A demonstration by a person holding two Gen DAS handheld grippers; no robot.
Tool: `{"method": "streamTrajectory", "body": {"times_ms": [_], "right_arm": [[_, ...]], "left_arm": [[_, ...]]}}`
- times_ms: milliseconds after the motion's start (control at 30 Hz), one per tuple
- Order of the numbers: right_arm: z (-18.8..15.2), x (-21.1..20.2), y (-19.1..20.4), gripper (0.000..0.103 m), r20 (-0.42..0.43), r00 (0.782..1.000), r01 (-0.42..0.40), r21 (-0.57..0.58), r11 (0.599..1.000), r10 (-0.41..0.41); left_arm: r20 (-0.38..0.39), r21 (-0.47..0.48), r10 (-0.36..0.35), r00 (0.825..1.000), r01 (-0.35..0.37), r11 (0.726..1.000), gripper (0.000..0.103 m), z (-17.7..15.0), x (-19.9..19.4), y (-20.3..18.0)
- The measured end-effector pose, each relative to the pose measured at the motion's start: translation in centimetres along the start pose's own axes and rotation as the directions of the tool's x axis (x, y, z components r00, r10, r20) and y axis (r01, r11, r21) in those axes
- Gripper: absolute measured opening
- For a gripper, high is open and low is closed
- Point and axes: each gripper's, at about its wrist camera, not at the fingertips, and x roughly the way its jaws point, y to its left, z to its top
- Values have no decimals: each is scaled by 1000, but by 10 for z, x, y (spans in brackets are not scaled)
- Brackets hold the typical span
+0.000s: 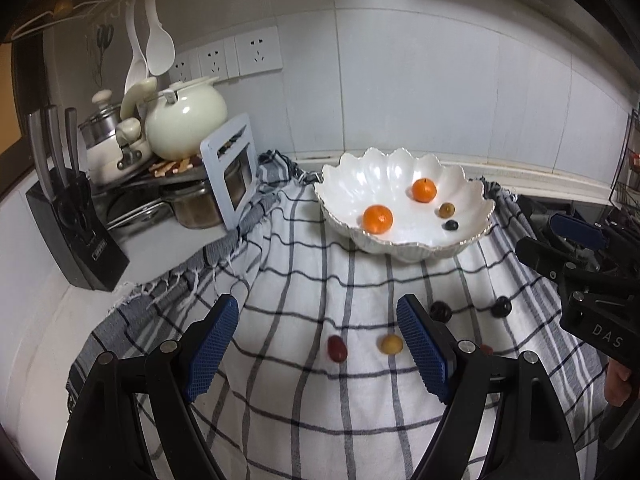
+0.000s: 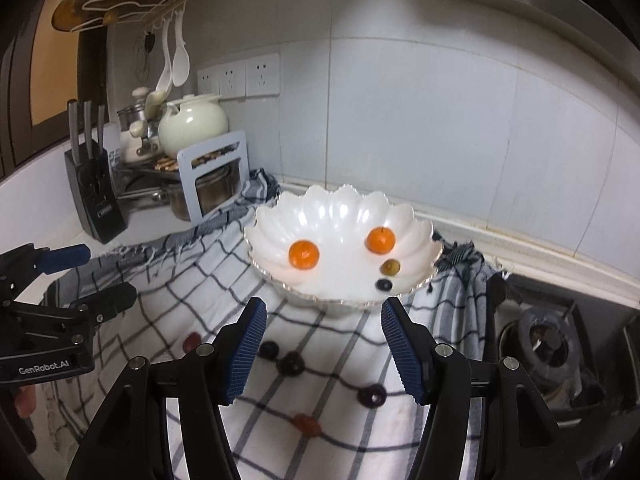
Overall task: Organize fruits
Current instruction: 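Lower the left tool toward a yellow fruit while the right tool approaches a red-brown date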
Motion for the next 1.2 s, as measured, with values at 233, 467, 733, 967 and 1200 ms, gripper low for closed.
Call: {"method": "streamTrajectory", "body": {"times_ms": [233,467,733,967,1200], "right_arm": [[-16,2,2,61,-39,999,0,-3,1000,-1],[-37,4,6,61,-81,997,2,-2,1000,-2],[-59,15,6,61,-152,988,-24,35,999,29],[-71,25,5,61,-183,982,-28,57,998,38],[-80,38,6,59,-210,977,-34,68,997,48]], "left_arm": [[-16,26,-15,1000,16,1000,82,-14,3,-5],[-41,67,-56,998,58,996,81,-30,11,-13],[-55,71,-92,994,96,993,78,-42,21,-21],[-43,71,-116,992,119,990,72,-47,34,-27],[-61,84,-137,989,142,986,63,-48,54,-36]]}}
